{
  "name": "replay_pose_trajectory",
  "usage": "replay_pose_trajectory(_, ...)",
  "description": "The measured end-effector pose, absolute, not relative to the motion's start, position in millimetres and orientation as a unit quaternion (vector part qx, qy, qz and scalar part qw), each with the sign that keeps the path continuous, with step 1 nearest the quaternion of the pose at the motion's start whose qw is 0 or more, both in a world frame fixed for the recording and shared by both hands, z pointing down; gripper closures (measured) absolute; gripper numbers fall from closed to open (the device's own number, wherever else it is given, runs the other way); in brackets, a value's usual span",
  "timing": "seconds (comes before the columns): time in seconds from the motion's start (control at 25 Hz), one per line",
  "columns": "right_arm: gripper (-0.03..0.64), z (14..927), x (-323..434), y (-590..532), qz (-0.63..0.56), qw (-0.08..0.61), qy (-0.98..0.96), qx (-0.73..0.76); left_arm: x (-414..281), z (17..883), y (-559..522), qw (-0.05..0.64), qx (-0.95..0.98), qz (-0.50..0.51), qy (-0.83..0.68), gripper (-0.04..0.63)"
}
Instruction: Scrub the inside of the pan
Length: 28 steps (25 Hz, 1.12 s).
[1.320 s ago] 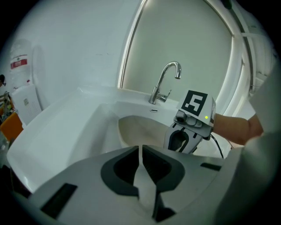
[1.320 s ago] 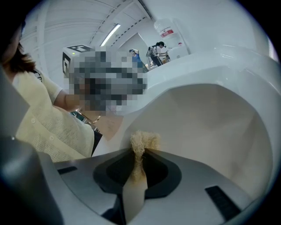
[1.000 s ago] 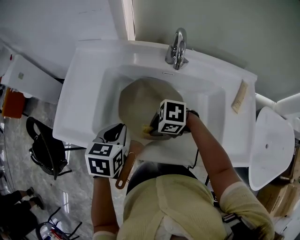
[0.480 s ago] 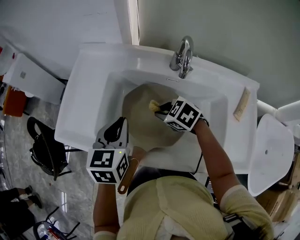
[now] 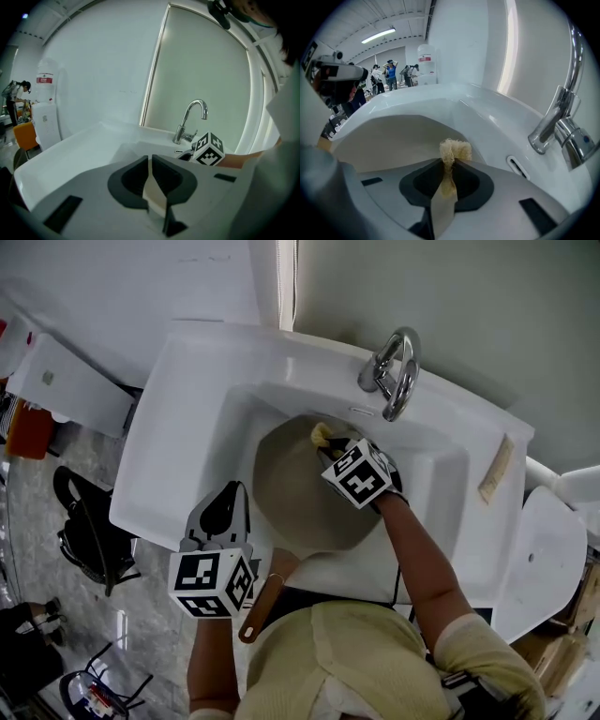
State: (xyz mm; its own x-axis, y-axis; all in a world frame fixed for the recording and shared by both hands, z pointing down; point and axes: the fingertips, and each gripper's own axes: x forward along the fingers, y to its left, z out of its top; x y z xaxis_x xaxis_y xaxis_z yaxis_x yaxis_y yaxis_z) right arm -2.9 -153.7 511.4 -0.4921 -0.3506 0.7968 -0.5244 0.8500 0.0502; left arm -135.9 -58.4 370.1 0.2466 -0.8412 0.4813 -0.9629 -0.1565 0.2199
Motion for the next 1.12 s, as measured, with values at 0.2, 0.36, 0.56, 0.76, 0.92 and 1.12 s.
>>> replay_pose_trajectory(0.2,0.543,533,2,-170,0.064,0.473,-0.831,0.285,-132,387,-63,0.267,0.751,0.139,-0.588,0.523)
replay_pose_trajectory(0.36,0.543,553,0,-176,0.051,0.494,-0.817,0.292,-127,400,-62,0.281,0.753,0.156,-0.574,0.523)
replay_pose_trajectory(0.56,0.543,572,-6,-175,0.062,0.502,-0.816,0.279,-128,410,-62,0.293,0.750,0.167,-0.569,0.523)
replay_pose_trajectory(0.76,0.543,579,-18,-169,0.085,0.496,-0.828,0.248,-128,417,-61,0.301,0.752,0.181,-0.559,0.523)
replay_pose_trajectory(0.92,0.543,584,-25,-159,0.096,0.498,-0.834,0.217,-126,421,-61,0.304,0.753,0.188,-0.553,0.523)
replay_pose_trajectory(1.12,0.543,590,-33,-146,0.096,0.506,-0.838,0.181,-121,425,-61,0.307,0.758,0.197,-0.541,0.523)
